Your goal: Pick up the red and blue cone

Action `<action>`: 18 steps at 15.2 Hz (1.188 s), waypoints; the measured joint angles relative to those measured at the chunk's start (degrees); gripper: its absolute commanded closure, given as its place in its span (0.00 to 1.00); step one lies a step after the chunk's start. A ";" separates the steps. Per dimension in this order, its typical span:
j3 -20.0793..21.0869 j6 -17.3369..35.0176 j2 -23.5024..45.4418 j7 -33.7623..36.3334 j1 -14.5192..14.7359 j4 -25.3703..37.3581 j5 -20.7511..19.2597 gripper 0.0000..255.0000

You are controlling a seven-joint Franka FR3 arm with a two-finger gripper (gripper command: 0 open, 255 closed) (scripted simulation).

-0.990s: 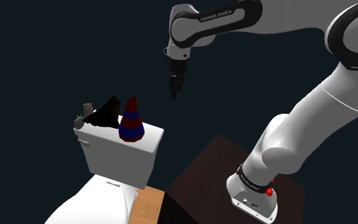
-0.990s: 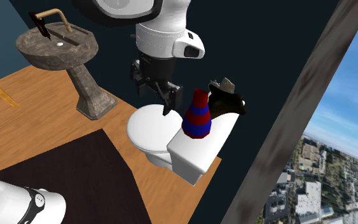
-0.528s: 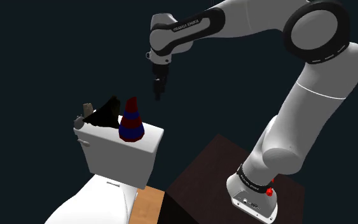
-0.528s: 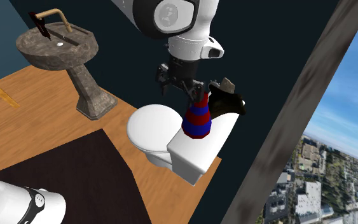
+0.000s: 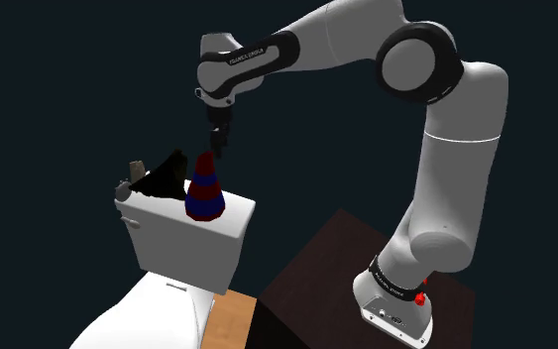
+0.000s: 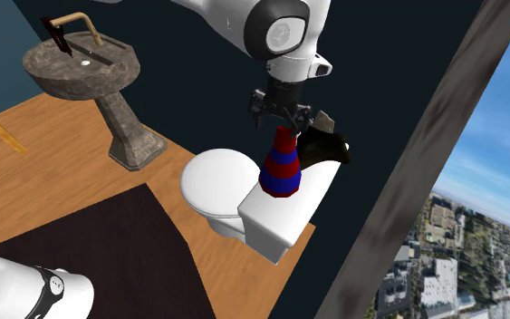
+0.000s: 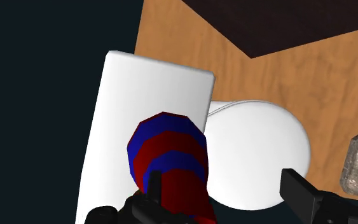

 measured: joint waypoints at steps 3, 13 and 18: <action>0.56 -0.83 6.71 -1.79 0.35 8.35 -0.66 0.00; 1.34 2.05 16.60 -3.38 1.28 16.43 -1.59 0.00; 1.36 2.94 17.38 -3.38 1.29 16.44 -1.58 1.00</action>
